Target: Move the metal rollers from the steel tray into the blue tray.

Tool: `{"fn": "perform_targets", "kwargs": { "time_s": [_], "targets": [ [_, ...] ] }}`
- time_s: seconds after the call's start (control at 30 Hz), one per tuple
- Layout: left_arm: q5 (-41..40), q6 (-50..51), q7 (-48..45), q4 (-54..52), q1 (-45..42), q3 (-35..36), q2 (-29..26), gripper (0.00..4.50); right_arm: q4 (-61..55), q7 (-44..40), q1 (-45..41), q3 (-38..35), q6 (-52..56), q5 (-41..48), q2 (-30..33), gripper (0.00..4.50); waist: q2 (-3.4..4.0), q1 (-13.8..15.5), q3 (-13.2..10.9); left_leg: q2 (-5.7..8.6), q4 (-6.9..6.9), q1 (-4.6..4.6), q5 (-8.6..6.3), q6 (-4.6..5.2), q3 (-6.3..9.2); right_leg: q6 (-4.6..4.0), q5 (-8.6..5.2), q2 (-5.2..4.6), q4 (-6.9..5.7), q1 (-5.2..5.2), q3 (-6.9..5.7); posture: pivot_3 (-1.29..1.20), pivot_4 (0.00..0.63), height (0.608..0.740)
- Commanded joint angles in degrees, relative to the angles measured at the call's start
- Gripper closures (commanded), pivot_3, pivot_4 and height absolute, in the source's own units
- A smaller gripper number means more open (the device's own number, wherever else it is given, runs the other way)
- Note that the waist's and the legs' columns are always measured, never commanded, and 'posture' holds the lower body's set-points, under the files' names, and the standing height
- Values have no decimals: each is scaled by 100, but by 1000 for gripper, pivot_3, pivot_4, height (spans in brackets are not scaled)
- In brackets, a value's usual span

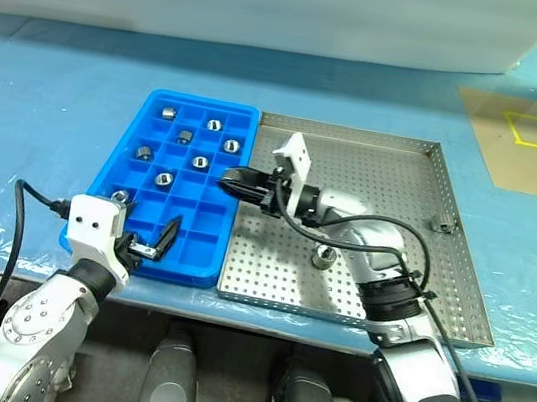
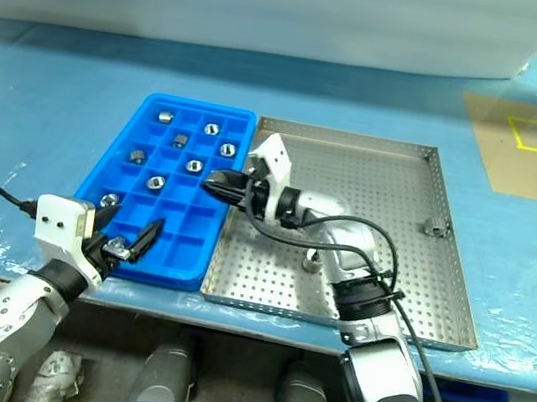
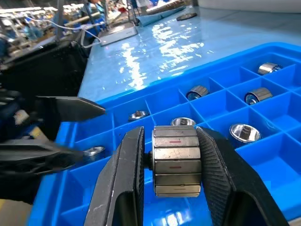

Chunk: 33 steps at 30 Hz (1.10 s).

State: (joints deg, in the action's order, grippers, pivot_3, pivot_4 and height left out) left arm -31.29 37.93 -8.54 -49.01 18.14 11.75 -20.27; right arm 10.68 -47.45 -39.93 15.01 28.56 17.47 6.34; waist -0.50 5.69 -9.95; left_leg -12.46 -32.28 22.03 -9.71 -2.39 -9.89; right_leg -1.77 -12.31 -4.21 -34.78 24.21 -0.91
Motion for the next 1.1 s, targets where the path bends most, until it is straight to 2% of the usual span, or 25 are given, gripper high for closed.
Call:
{"fn": "perform_targets", "kwargs": {
  "time_s": [0.03, 0.37, 0.67, 1.1],
  "targets": [
    [-203, 25, -136, -377, 124, 146, -109, 55, 351, 169, -285, 124, -396, -317, -192, 3294, 0, 10, 0, 0, 2, 0, 0, -1, 0, 0, 0, 0, 0, 0, 0, 237, 150, 740],
    [-826, 36, -194, -1017, 770, 278, -141, 55, 1335, 91, -714, 295, -877, -777, -670, 3294, 0, 104, 0, -3, 8, 4, 1, -2, 7, -7, -4, 0, 1, 1, -11, 364, 150, 740],
    [-876, -148, -184, -1099, 976, 178, -285, 55, 1630, -298, -928, 504, -955, -901, -1001, 3294, 1, 309, -1, -9, 10, 2, 1, -3, 10, -9, -6, 1, -1, 1, -13, 390, 150, 740],
    [-1043, -6, -14, -1018, 621, 166, -429, 55, 1713, -534, -711, 952, -1203, -1524, -683, 3294, 0, 337, 1, -7, 9, 2, 6, -13, 13, -8, -5, 1, -7, 0, -14, 362, 150, 740]
  ]
}}
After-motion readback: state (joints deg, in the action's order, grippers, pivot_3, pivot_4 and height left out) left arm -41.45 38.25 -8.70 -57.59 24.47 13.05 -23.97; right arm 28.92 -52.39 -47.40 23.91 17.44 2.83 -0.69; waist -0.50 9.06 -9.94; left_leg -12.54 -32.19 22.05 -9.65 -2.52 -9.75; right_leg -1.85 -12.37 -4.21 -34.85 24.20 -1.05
